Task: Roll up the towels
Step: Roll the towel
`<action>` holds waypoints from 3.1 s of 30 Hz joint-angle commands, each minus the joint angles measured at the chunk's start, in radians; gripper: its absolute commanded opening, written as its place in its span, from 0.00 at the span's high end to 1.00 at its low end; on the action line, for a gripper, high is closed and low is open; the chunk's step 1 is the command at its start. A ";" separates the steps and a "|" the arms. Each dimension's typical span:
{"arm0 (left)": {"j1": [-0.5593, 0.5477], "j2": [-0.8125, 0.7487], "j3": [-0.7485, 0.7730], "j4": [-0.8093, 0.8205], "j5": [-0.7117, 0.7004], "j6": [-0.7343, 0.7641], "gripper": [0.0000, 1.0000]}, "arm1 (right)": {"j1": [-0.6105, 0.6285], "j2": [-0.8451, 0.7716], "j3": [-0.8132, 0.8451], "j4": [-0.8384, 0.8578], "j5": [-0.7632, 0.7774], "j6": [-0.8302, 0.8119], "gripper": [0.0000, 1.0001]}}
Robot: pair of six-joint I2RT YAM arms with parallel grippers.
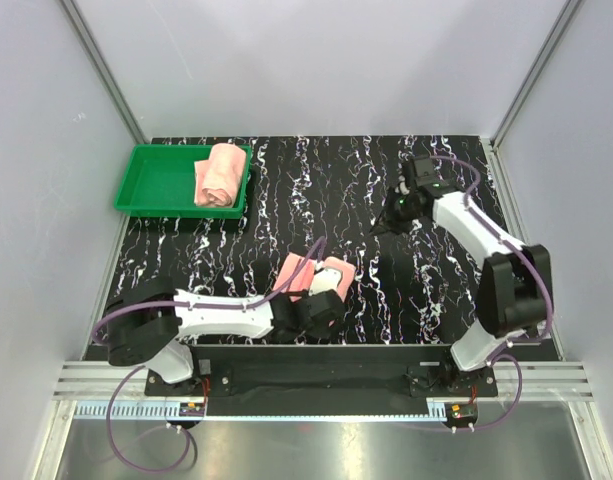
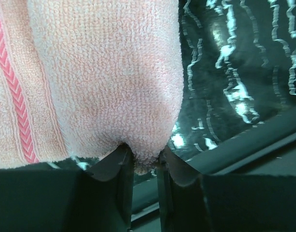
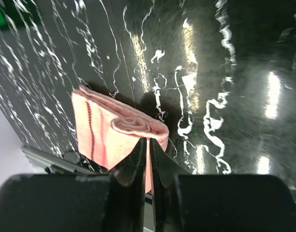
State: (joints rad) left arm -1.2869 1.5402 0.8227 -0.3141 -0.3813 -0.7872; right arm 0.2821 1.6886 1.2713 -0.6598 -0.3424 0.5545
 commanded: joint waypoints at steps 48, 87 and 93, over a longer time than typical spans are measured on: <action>0.521 0.055 -0.945 1.980 0.553 -0.914 1.00 | -0.037 -0.267 -0.182 0.083 -0.277 0.077 0.80; 0.506 0.158 -1.007 1.979 0.415 -0.974 1.00 | 0.387 0.155 0.036 0.335 -0.113 0.035 0.33; 0.506 0.159 -1.001 1.979 0.417 -0.962 1.00 | 0.433 0.187 0.101 0.191 0.025 -0.005 0.34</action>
State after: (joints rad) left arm -0.7803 1.6848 0.0517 1.3190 0.0528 -1.7760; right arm 0.6971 1.8618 1.3167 -0.3508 -0.4263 0.5972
